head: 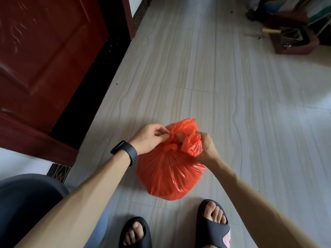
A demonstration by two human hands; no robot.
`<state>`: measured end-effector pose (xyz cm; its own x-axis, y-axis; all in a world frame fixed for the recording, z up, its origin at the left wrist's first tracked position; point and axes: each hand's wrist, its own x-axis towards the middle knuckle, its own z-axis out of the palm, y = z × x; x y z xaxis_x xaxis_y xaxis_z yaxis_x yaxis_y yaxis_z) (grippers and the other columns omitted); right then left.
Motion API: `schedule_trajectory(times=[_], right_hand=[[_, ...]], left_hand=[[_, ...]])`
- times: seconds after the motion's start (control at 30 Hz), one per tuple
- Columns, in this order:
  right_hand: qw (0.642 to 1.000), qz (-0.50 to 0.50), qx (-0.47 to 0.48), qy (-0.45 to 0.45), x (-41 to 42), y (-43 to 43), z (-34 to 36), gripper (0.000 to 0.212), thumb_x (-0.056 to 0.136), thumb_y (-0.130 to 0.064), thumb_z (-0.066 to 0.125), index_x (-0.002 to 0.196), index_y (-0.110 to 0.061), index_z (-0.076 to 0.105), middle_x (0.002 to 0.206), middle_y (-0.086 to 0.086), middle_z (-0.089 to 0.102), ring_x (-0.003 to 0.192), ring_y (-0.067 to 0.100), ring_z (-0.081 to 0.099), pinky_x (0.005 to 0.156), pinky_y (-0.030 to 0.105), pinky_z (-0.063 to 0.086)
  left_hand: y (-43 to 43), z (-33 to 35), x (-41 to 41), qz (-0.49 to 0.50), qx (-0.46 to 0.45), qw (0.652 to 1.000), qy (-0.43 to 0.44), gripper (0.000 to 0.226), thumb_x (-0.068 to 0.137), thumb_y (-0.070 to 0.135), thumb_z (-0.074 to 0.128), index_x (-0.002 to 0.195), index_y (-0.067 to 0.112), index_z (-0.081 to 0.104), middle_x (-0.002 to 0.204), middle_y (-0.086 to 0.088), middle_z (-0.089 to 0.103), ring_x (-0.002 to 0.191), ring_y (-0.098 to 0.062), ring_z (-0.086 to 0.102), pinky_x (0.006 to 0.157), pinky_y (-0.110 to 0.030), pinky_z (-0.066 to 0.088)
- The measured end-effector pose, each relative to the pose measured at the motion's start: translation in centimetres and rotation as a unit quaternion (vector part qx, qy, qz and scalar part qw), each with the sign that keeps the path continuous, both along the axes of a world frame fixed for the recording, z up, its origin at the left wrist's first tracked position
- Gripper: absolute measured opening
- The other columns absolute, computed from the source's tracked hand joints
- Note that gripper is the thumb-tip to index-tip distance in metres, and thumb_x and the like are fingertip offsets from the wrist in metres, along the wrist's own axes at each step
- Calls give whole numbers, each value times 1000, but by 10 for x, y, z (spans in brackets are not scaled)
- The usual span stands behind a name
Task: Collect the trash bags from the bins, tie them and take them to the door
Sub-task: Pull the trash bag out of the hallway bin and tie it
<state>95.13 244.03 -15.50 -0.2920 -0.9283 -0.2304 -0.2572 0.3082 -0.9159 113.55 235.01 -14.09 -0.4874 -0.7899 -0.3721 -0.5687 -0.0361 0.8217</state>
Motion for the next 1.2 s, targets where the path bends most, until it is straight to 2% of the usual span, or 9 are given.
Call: schedule_trajectory(times=[0.2, 0.3, 0.43, 0.57, 0.7, 0.83, 0.97, 1.03, 1.2], right_hand=[[1000, 2, 26, -3, 2, 10, 3, 48, 90, -39, 70, 43, -37, 57, 44, -20, 51, 45, -2, 48, 52, 13, 37], [999, 2, 34, -6, -1, 15, 2, 42, 88, -38, 72, 48, -33, 61, 51, -16, 59, 50, -1, 54, 56, 23, 47], [996, -13, 79, -42, -2, 12, 5, 28, 84, -35, 71, 73, -10, 76, 72, 2, 75, 73, 25, 71, 75, 41, 57], [992, -42, 112, -42, -17, 15, 3, 29, 80, -33, 70, 68, -6, 71, 60, 0, 69, 62, 16, 62, 68, 37, 50], [982, -102, 135, -80, -28, 26, -6, 21, 78, -29, 75, 67, -12, 69, 57, -1, 63, 58, 17, 57, 68, 37, 49], [980, -119, 132, -93, -28, 29, -6, 25, 75, -33, 75, 67, -11, 66, 58, 0, 60, 59, 17, 54, 68, 39, 49], [989, -74, 96, -81, -25, 26, 4, 43, 72, -45, 76, 88, -5, 69, 76, 5, 67, 70, 18, 62, 71, 41, 55], [988, -84, 65, -114, -19, 20, 12, 38, 78, -36, 79, 93, -3, 68, 78, 5, 67, 70, 18, 62, 70, 38, 55], [981, -147, -5, -126, 1, 9, 26, 31, 90, -27, 68, 79, 2, 68, 65, 7, 62, 60, 15, 57, 67, 37, 54]], left_hand=[[21, 8, 11, -19, -197, 978, -62, 9, 85, 38, 72, 89, 30, 73, 91, 15, 67, 85, -3, 64, 79, -19, 49], [20, 4, 19, -29, -153, 986, -59, 9, 83, 41, 74, 88, 34, 74, 97, 13, 55, 84, -3, 58, 80, -15, 46], [16, -3, 21, -20, -115, 990, -78, 10, 86, 41, 70, 88, 33, 74, 91, 15, 69, 88, -5, 63, 79, -20, 46], [11, -10, 25, -36, -88, 989, -114, 10, 87, 44, 68, 87, 36, 73, 90, 21, 70, 90, -3, 62, 74, -15, 42], [13, -15, 25, -44, -108, 981, -154, 10, 85, 49, 65, 84, 41, 72, 98, 22, 71, 96, -6, 63, 85, -29, 51], [16, -18, 23, -50, -116, 977, -174, 8, 85, 48, 65, 82, 42, 70, 100, 22, 71, 97, -8, 64, 85, -30, 52], [18, -7, 19, -36, -76, 990, -114, 9, 84, 36, 67, 92, 41, 67, 98, 19, 66, 97, -7, 61, 86, -28, 48], [25, -2, 7, -10, -122, 991, -62, 24, 81, 33, 67, 104, 40, 67, 104, 14, 64, 99, -6, 58, 89, -26, 46], [51, -16, -18, -1, -274, 959, -73, 31, 82, 55, 57, 89, 31, 75, 97, 13, 69, 96, -12, 61, 86, -27, 47]])
